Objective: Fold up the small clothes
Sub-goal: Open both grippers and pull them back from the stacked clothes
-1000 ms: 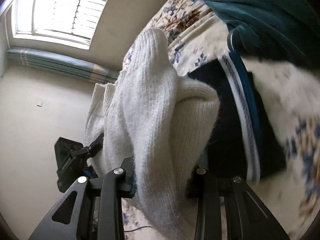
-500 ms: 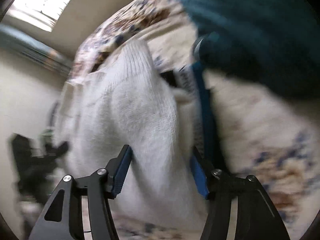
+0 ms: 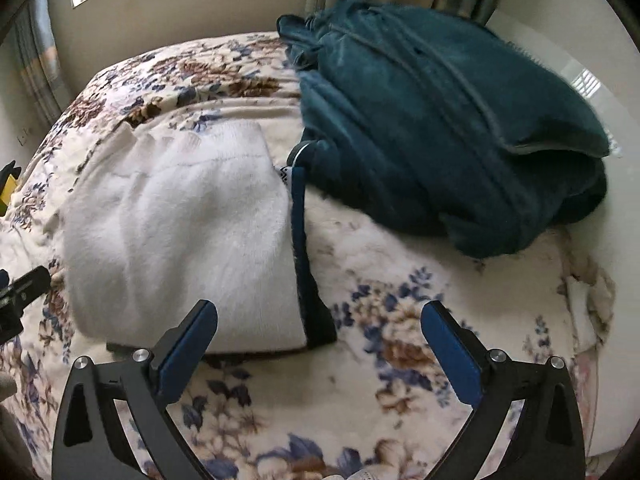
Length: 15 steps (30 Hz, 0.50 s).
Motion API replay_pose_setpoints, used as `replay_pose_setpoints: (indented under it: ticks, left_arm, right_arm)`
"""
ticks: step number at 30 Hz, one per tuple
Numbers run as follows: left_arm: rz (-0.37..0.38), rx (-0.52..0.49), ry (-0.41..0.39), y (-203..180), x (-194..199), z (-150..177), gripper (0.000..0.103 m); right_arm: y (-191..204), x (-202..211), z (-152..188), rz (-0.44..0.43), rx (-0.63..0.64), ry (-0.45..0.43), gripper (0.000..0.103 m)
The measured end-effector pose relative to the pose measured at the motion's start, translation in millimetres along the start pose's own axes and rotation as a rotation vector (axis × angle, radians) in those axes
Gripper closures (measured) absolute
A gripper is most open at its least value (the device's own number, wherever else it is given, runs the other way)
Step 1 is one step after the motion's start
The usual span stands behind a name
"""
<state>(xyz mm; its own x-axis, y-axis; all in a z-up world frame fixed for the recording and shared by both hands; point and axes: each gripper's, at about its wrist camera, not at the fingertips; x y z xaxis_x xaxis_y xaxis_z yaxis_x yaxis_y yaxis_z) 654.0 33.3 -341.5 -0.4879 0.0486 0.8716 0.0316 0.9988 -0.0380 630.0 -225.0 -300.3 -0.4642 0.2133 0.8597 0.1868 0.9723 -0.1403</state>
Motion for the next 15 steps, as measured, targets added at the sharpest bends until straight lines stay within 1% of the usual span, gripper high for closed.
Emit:
replay_pose_setpoints:
  ticks: [4, 6, 7, 12, 15]
  left_arm:
    - [-0.018, -0.036, -0.028, -14, 52, 13, 0.001]
    - [-0.029, -0.042, -0.059, -19, 89, 21, 0.001]
    - [-0.025, -0.044, -0.069, -21, 101, 23, 0.001]
    - [-0.027, -0.053, -0.142, -25, 190, 36, 0.001]
    - [-0.013, -0.047, -0.16, -24, 238, 44, 0.001]
  right_arm:
    - [-12, 69, 15, 0.01, 0.016, -0.038, 0.0]
    - [-19, 104, 22, 0.009, 0.017, -0.059, 0.0]
    - [-23, 120, 25, 0.008, 0.015, -0.069, 0.0]
    - [-44, 216, 43, 0.003, 0.009, -0.129, 0.0]
    - [-57, 274, 54, -0.018, -0.008, -0.149, 0.0]
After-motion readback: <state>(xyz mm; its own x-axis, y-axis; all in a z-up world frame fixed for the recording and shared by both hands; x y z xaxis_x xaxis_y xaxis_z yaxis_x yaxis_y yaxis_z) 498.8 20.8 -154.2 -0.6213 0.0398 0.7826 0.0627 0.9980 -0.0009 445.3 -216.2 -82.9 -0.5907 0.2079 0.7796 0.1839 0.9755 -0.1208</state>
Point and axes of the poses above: each gripper's, at about its wrist camera, not at the fingertips, and x roughly against the way its jaws point, y to its left, z to its underside, and after that the axes turned 1 degree about -z, right-handed
